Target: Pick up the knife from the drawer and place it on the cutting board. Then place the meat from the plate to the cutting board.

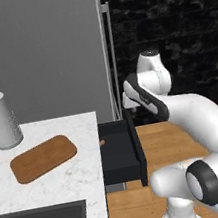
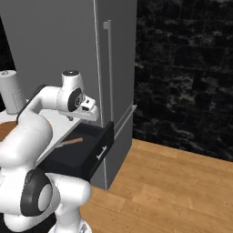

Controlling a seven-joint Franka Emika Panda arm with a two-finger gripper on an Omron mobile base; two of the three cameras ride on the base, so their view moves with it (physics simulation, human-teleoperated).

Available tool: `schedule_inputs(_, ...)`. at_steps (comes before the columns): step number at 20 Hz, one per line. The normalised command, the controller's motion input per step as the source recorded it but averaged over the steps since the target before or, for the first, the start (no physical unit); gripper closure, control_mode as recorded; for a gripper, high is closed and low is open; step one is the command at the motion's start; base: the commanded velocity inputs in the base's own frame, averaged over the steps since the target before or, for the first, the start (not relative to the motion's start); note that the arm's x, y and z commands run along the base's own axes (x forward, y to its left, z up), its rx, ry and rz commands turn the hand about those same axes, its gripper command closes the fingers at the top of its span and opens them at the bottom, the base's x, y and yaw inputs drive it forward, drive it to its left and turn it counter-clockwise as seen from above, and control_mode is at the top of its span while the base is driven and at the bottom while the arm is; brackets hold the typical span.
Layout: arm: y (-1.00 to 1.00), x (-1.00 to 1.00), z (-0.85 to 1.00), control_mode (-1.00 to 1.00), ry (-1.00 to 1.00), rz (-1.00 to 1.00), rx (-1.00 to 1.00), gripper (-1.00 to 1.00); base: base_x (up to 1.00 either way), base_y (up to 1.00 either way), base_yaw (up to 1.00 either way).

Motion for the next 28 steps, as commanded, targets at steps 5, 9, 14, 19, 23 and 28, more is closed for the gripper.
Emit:
schedule_inputs(5,-0.03,0.47,-1.0,-1.0,0.2,-0.05,0.06,-1.0,0.0,0.0,0.0)
schedule_inputs(9,-0.01,0.67,-0.97,-1.0,0.03,-0.02,-0.06,-1.0,0.0,0.0,0.0)
schedule_inputs(14,-0.08,0.44,-0.78,-1.0,0.0,0.01,-0.11,-1.0,0.0,0.0,0.0)
schedule_inputs(19,-0.04,0.21,-0.75,-1.0,0.0,0.0,-0.02,-1.0,0.0,0.0,0.0)
schedule_inputs(23,0.0,0.38,-0.59,-1.0,0.0,0.0,0.0,-1.0,0.0,0.0,0.0)
schedule_inputs(28,0.0,0.39,-0.48,-1.0,0.0,0.0,0.0,-1.0,0.0,0.0,0.0)
